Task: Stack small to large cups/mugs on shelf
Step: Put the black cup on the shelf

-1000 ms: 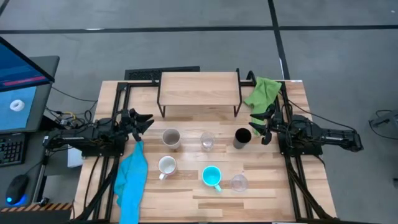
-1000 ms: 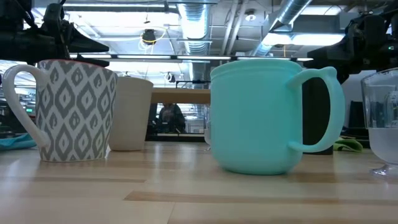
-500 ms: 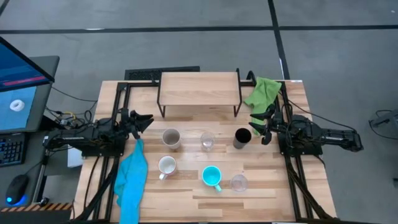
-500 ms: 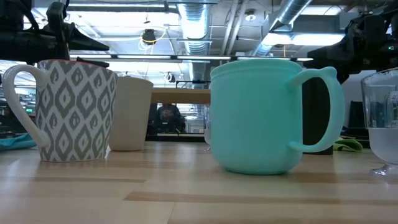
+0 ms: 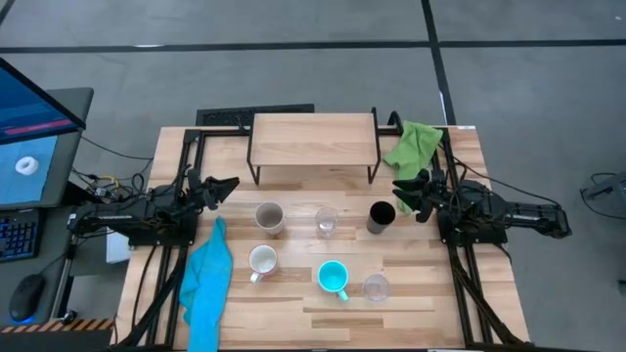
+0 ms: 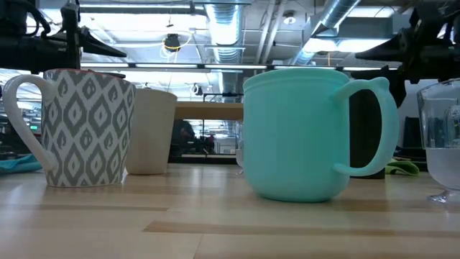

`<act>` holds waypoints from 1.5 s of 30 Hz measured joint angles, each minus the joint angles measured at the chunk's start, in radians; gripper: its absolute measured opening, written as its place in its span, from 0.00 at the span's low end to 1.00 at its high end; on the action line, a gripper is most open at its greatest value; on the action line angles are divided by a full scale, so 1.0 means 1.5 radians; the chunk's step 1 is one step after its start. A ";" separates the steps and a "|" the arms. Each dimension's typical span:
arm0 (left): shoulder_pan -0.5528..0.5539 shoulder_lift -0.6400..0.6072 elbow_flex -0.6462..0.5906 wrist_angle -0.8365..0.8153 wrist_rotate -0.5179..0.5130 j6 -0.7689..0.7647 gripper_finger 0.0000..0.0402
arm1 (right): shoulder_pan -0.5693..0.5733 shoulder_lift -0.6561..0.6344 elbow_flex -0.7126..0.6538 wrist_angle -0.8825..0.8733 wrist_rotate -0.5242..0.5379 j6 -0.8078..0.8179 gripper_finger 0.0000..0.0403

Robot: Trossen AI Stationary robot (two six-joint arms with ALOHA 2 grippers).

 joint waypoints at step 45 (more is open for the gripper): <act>0.000 0.491 0.739 -0.570 0.138 0.025 0.58 | -0.080 0.735 0.806 -0.966 -0.010 -0.084 0.68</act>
